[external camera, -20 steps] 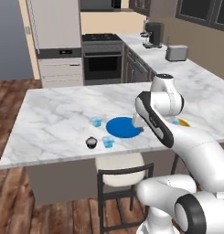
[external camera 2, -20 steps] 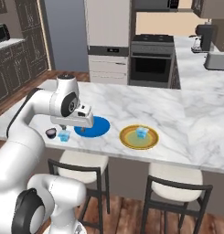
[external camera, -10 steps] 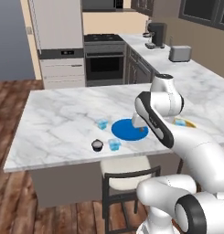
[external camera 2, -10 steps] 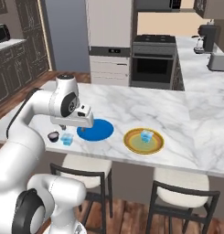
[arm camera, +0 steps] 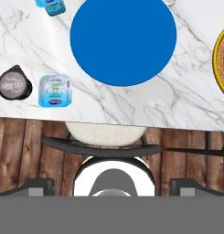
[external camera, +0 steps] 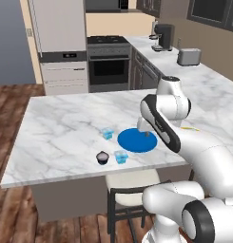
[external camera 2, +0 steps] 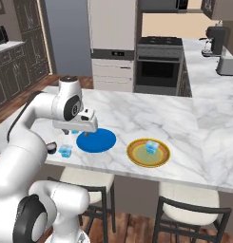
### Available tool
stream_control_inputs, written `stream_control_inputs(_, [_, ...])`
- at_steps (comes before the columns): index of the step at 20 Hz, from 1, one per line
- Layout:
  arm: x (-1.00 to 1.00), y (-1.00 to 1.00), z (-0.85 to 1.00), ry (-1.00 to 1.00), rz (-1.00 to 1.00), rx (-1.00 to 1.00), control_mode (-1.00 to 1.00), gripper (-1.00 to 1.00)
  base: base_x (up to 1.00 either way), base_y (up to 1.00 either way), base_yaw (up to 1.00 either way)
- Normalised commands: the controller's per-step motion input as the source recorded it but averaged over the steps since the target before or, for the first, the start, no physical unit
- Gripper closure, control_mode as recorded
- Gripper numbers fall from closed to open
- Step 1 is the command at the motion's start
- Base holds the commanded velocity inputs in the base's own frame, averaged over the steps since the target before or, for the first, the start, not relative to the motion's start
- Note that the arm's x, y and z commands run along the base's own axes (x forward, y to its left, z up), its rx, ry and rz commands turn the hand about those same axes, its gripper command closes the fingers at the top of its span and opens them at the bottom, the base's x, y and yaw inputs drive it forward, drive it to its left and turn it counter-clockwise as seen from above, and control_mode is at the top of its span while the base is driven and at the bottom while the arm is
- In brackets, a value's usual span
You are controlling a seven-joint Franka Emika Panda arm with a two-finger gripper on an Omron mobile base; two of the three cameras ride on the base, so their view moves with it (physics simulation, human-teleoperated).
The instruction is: Place two yogurt containers on each plate.
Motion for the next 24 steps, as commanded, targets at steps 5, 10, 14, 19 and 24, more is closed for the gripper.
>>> stream_control_inputs(5, [0.0, 0.0, 0.0, 0.0, 0.0, 0.0, 1.0, -1.0, 0.48, 0.0, 0.0])
stream_control_inputs(10, [0.0, 0.0, 0.0, 0.0, 0.0, 0.0, 1.0, -1.0, 0.35, 0.0, 0.0])
stream_control_inputs(14, [0.19, 0.34, -0.13, 0.04, 0.0, 0.0, -1.0, -1.0, 0.0, 0.0, 0.0])
stream_control_inputs(19, [0.24, 0.81, -0.41, 0.03, 0.0, 0.0, -1.0, -1.0, 0.0, 0.0, 0.0])
stream_control_inputs(24, [0.23, 0.62, -0.55, 0.0, 0.02, 0.0, -1.0, -1.0, 0.0, 0.0, 0.0])
